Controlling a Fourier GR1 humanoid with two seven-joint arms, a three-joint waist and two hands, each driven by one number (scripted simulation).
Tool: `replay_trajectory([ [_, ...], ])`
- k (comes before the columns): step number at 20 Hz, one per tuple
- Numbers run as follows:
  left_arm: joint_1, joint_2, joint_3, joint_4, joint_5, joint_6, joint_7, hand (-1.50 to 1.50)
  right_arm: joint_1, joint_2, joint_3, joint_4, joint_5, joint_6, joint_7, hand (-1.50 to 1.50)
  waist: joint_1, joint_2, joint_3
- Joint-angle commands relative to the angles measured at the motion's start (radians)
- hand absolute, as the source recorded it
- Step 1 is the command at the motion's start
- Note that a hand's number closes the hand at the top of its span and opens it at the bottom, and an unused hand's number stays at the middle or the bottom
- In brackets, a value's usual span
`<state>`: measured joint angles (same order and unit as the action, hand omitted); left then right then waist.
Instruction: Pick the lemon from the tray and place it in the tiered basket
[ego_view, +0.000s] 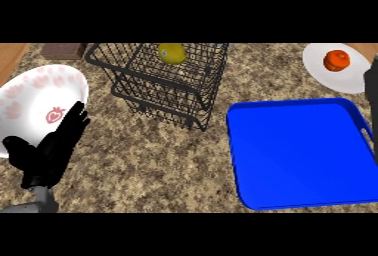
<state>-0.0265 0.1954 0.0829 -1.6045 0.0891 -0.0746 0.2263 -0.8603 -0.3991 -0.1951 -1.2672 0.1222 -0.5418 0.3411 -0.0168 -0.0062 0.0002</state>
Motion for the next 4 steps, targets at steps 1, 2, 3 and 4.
replay_trajectory([
  [1, 0.011, -0.013, -0.003, -0.036, 0.009, 0.003, 0.032, 0.0, 0.097, -0.092, -0.094, -0.061, -0.091, 0.101, -0.04, -1.5, 0.014, 0.004, 0.0],
  [2, -0.014, 0.024, 0.033, 0.011, 0.034, -0.037, 0.009, 0.0, 0.131, -0.128, -0.096, -0.117, -0.094, 0.134, 0.002, -1.5, 0.007, 0.003, 0.0],
  [3, -0.035, -0.017, -0.004, 0.021, -0.018, 0.01, -0.005, 0.0, 0.102, -0.149, -0.124, -0.085, -0.115, 0.154, -0.015, -1.5, 0.011, 0.005, 0.0],
  [4, -0.041, 0.024, 0.043, 0.015, 0.035, -0.031, 0.021, 0.0, 0.162, -0.14, -0.125, -0.111, -0.132, 0.178, -0.029, -1.5, 0.012, 0.005, 0.0],
])
